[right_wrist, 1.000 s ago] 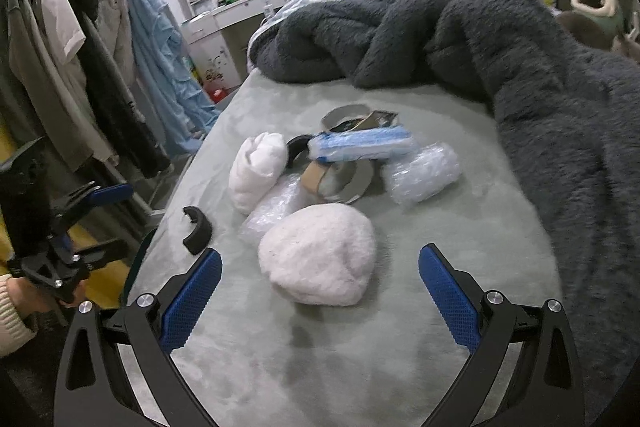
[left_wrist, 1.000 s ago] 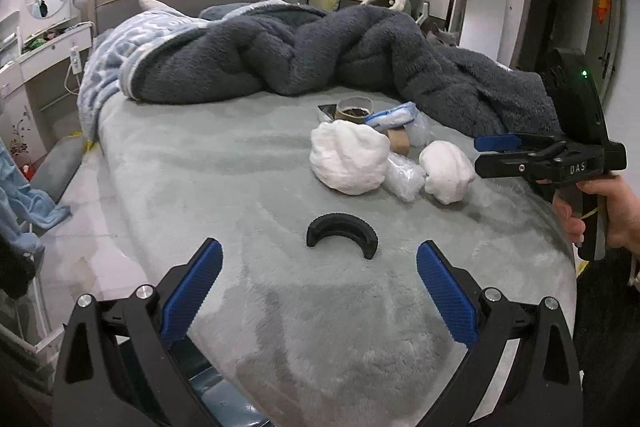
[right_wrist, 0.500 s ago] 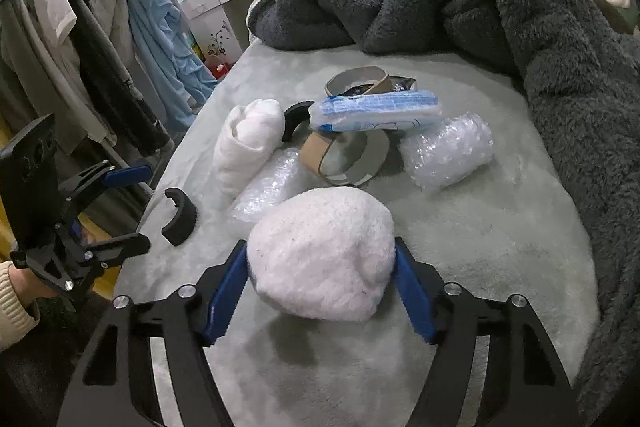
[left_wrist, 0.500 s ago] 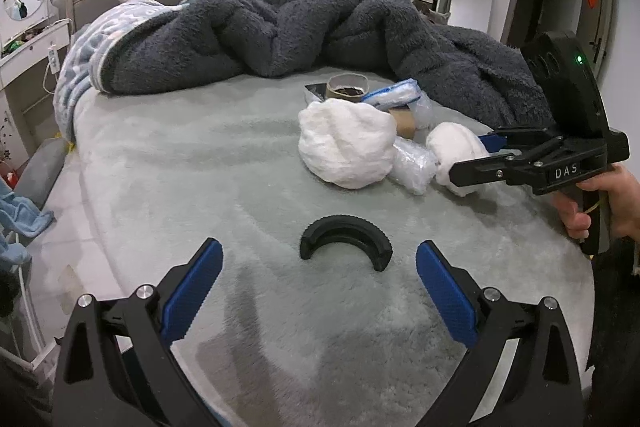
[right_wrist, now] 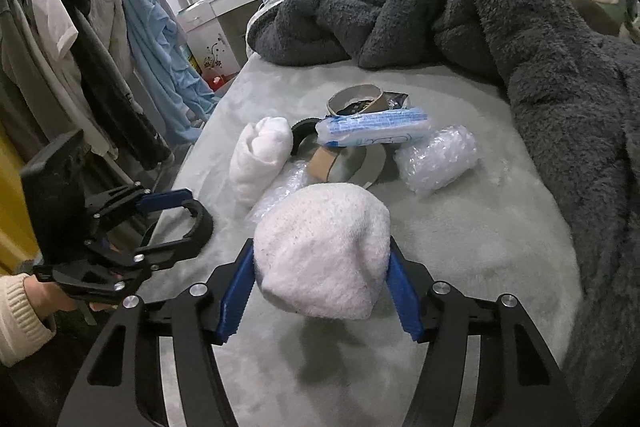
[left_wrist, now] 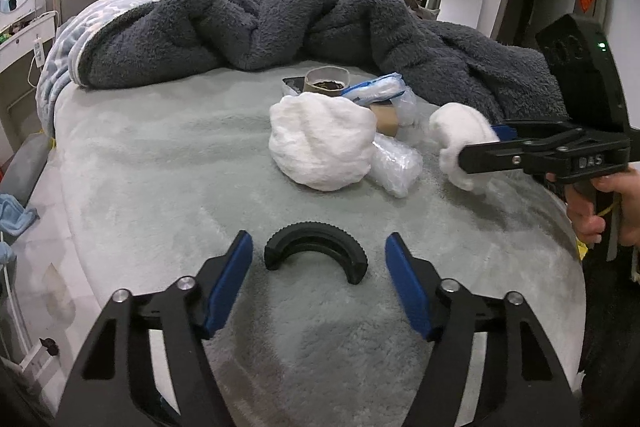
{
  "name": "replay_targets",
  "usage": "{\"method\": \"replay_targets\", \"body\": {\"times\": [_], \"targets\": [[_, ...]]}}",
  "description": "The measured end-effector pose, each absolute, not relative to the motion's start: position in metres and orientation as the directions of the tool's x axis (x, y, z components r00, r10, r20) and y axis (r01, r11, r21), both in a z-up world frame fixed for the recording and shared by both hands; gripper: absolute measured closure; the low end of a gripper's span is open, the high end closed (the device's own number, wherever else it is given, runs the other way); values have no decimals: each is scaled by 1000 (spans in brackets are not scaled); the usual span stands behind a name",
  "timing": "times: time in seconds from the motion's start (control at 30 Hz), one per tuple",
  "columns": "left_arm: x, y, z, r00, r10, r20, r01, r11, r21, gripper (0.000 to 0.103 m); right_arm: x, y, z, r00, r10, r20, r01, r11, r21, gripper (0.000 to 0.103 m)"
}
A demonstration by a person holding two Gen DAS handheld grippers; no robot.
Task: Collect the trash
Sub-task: 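Grasp the black curved piece with the left tool while the right tool carries the tissue ball to the bin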
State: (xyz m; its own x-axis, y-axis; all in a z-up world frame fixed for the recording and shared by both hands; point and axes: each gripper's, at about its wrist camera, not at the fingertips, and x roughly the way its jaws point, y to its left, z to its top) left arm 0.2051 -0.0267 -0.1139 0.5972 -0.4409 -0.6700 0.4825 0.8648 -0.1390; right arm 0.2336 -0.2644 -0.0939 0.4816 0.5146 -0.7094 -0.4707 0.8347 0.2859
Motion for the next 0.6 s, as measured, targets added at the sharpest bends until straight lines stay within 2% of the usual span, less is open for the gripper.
{"method": "replay_targets", "body": {"times": [0.17, 0.43, 0.6], "targets": [[202, -29, -114, 593, -432, -679, 479, 868, -133, 51, 227, -255, -85, 504, 505, -701, -463, 843, 275, 40], [190, -14, -99, 630, -418, -654, 407, 896, -180, 52, 209, -226, -78, 518, 479, -709, -468, 852, 234, 40], [178, -2, -87, 674, -313, -669, 301, 943, -139, 52, 195, -204, -72, 525, 475, -706, -486, 848, 209, 40]]}}
